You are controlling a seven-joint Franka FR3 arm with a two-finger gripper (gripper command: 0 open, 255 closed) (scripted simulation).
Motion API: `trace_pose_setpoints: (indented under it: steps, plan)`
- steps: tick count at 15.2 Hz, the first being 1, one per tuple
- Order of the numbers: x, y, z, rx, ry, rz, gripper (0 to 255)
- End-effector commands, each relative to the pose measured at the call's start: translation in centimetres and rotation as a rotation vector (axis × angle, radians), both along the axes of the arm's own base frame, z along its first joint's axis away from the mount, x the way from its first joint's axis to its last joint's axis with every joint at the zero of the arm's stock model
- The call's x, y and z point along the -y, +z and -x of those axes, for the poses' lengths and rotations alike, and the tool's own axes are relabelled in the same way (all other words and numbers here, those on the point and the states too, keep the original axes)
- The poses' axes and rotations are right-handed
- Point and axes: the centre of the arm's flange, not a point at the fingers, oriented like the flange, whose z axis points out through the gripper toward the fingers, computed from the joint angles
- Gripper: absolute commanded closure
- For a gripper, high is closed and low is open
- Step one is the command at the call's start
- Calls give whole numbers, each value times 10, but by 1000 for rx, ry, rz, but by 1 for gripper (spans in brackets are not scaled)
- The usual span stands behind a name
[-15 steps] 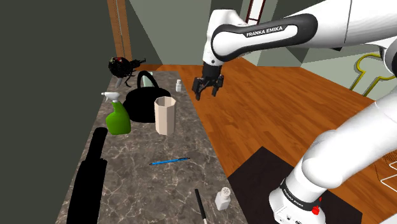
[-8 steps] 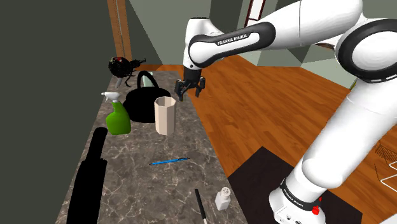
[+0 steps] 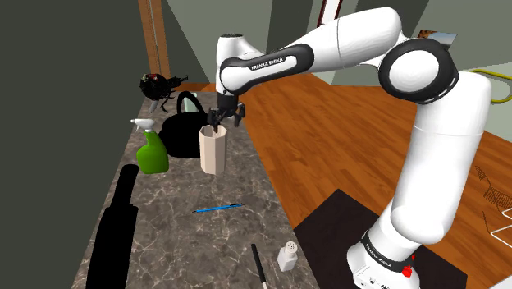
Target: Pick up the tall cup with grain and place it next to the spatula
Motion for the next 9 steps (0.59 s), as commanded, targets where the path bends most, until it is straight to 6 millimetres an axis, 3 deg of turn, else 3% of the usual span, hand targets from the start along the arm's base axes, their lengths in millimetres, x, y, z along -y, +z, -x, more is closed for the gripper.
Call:
trace_pose_setpoints:
  steps: [1, 6, 9]
  plan:
    - [-2, -10, -4, 1, 0, 1, 0]
    - [-1, -34, -6, 1, 0, 1, 0]
    - [-1, -34, -6, 1, 0, 1, 0]
